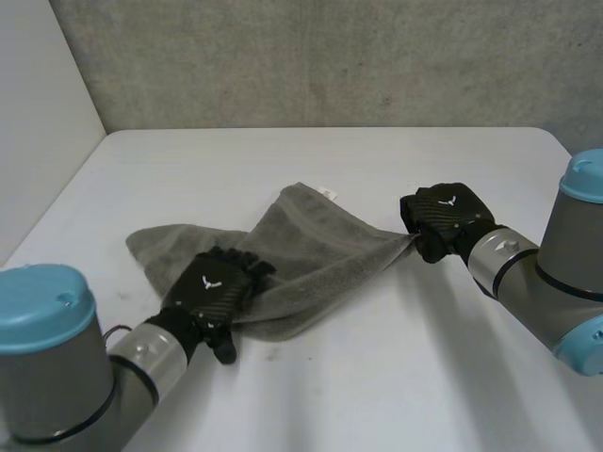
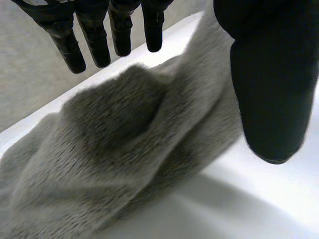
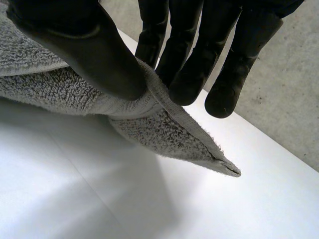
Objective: Fold the towel.
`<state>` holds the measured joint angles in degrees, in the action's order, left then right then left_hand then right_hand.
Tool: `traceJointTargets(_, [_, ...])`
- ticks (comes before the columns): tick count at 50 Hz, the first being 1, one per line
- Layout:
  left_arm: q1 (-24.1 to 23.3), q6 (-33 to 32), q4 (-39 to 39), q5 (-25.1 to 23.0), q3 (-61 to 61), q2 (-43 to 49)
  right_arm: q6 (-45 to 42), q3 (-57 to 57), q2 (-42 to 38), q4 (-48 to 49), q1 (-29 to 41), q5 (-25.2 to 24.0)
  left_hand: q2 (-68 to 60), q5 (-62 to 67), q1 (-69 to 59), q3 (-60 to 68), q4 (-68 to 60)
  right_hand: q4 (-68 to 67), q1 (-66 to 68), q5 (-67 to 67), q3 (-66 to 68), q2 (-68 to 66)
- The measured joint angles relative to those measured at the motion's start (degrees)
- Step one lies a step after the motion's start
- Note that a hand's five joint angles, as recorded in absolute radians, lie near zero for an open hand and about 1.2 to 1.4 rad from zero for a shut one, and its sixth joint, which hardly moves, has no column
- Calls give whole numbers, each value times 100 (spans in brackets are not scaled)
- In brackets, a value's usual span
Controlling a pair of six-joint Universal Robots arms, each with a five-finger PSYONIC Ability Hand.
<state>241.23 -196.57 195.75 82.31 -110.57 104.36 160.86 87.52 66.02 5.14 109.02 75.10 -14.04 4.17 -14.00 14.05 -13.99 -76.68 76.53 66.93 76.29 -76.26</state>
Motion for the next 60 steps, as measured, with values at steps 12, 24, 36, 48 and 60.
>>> traceJointTargets(12, [68, -296, 103, 581, 983, 1111, 3, 11, 127, 22, -154, -22, -5181, 5095, -5063, 5165, -5190, 0, 0, 0, 0, 0])
traceJointTargets(24, [-117, -474, -965, 392, 1718, -400, -271, -520, 922, -663, -156, -205, -5528, 5421, -5366, 5542, -5555, 0, 1, 2, 0, 0])
traceJointTargets(36, [-105, 452, -3395, -603, 3552, -1545, -978, -2374, 1825, -2995, -143, -475, -5533, 5436, -5390, 5553, -5573, -1, 11, 0, 0, 0])
traceJointTargets(48, [727, 1551, -3840, -1234, 4254, 44, -1633, -3065, 1144, -3911, -38, -388, -5534, 5438, -5390, 5555, -5574, -1, 12, 1, 0, 0])
traceJointTargets(60, [889, 1497, -3794, -1251, 6262, 2645, -1521, -4485, -965, -3514, 416, -91, -5534, 5438, -5393, 5557, -5576, -1, 15, 1, 0, 0])
